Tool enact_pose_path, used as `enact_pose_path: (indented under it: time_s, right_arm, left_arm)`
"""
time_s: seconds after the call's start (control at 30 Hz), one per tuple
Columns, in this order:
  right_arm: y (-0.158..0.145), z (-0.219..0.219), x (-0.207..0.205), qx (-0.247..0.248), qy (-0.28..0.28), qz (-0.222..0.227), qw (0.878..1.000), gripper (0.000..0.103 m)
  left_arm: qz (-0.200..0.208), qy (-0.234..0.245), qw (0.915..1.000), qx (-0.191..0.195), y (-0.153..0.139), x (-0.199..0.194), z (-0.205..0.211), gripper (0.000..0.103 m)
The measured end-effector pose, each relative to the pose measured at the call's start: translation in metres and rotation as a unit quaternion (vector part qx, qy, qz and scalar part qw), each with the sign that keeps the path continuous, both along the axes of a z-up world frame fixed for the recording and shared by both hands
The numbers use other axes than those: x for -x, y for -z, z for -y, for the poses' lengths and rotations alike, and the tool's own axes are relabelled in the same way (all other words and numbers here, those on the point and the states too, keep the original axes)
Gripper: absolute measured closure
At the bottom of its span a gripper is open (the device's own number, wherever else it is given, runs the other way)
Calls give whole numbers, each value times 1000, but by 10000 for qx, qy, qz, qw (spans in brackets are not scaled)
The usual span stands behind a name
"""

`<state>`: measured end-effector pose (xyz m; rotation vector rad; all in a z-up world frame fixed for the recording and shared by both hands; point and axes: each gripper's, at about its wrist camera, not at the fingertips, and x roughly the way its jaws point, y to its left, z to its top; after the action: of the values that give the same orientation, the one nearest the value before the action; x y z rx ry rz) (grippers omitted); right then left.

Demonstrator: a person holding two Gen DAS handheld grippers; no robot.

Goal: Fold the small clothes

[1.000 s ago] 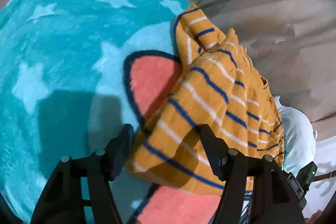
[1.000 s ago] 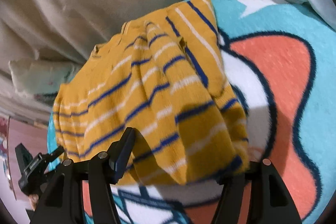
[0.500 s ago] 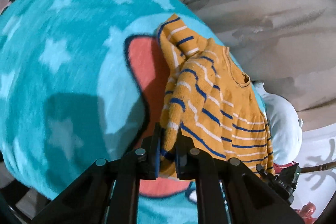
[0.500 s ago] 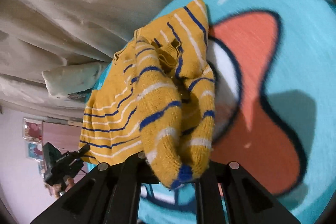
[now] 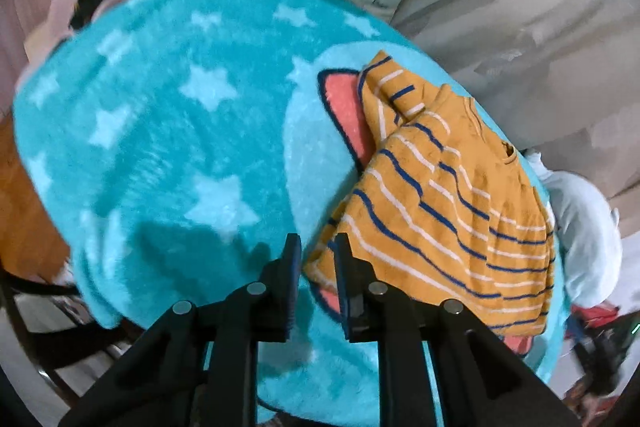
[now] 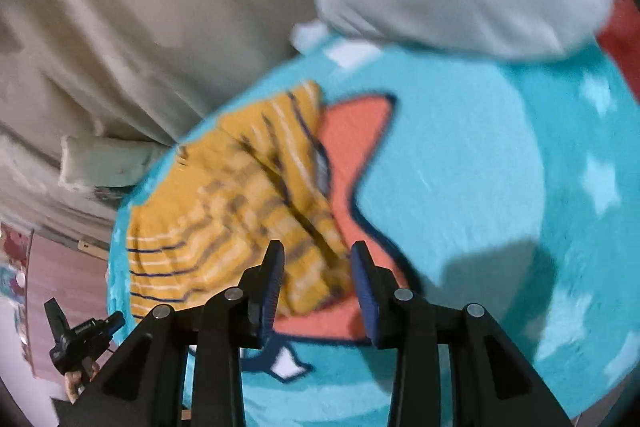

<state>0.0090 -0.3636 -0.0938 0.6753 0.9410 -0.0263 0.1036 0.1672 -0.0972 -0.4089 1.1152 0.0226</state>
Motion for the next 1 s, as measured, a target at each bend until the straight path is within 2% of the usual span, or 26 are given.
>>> enact_pose_path:
  time_s: [0.13, 0.23, 0.27, 0.33, 0.37, 0.4, 0.43, 0.47, 0.53, 0.63, 0.73, 0.83, 0.93, 1.0]
  right_arm:
    - [-6, -38, -35, 15, -648, 79, 9979, 55]
    - [16, -73, -75, -180, -997, -165, 9947, 54]
    - [29, -77, -87, -324, -1046, -298, 9935, 54]
    - [59, -69, -104, -510, -857, -729, 9923, 57]
    - [72, -59, -109, -565, -589, -924, 9924, 73]
    - [75, -52, -106, -726, -409, -925, 9922, 76]
    - [73, -47, -103, -860, -267, -993, 9910, 76]
    - [66, -46, -101, -795, -207, -1036, 9912, 72]
    - [39, -59, -96, -282, -190, -944, 9950, 67]
    - [4, -110, -110, -116, -888, -643, 9939, 63]
    - [-15, -186, -138, -82, -1800, -482, 9824, 54]
    - [-10, -262, -165, 5, -2553, -604, 9650, 52]
    - [7, -318, -191, 415, -2964, -843, 9504, 52]
    - [16, -337, -204, 704, -2954, -965, 9479, 52]
  left_arm:
    - [209, 269, 9984, -446, -14, 13, 16, 80]
    - [276, 382, 9978, -473, -16, 10, 22, 68]
    - [276, 377, 9979, -449, -15, 6, 22, 68]
    - [272, 376, 9984, -331, -13, 0, 18, 68]
    - [267, 371, 9985, -291, -11, -4, 15, 68]
    - [254, 373, 9987, -257, -9, -7, 10, 67]
    - [227, 377, 9988, -232, -6, -11, 6, 65]
    - [168, 373, 9989, -216, -2, -14, 1, 65]
    - [133, 503, 9986, -95, 5, -21, -4, 65]
    - [44, 784, 9969, 22, 17, -33, -1, 65]
    - [-42, 1026, 9940, 372, 31, -51, 7, 65]
    - [-224, 1198, 9915, 458, 48, -62, 17, 65]
    - [-552, 1158, 9884, 814, 67, -60, 17, 85]
    - [-490, 1126, 9884, 891, 68, -55, 15, 86]
